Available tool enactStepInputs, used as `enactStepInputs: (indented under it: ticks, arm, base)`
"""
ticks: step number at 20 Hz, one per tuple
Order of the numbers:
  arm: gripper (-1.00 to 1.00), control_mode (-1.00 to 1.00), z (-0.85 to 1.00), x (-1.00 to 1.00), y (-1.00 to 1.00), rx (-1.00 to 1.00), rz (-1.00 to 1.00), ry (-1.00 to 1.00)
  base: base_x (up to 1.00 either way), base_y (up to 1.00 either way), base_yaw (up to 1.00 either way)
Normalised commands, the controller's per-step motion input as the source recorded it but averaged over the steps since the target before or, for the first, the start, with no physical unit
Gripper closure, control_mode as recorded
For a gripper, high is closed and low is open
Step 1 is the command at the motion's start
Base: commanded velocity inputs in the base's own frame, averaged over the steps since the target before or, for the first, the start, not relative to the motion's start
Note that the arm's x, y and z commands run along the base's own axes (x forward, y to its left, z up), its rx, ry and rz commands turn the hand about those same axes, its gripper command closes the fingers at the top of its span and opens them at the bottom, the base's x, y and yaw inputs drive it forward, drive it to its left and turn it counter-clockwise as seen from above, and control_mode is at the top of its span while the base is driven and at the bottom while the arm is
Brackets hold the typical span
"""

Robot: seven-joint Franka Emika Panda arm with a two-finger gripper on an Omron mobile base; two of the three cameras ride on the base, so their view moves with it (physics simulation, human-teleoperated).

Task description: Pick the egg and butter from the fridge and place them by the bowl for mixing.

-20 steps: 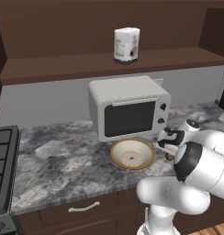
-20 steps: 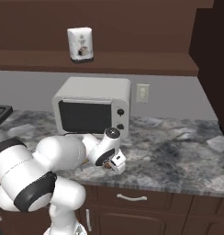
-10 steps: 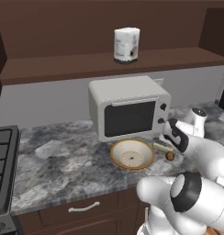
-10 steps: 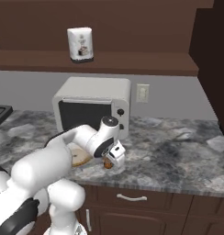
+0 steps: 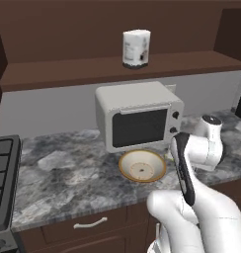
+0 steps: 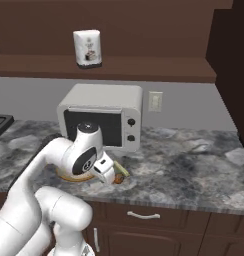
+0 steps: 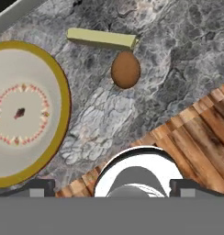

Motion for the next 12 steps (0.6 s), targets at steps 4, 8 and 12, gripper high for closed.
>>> enactStepInputs:
  ticks: [4, 8, 12]
  arm:
    - [-1.0, -1.0, 0.28, -0.76, 0.67, -0.09, 0.12, 0.01]
    - [-1.0, -1.0, 0.53, -0.83, 0.53, -0.1, 0.2, -0.01]
    - [-1.0, -1.0, 0.53, -0.63, 0.41, -0.12, 0.29, -0.12]
  base:
    - [0.0, 0.0, 0.0]
    - [0.0, 0.0, 0.0]
    - [0.0, 0.0, 0.0]
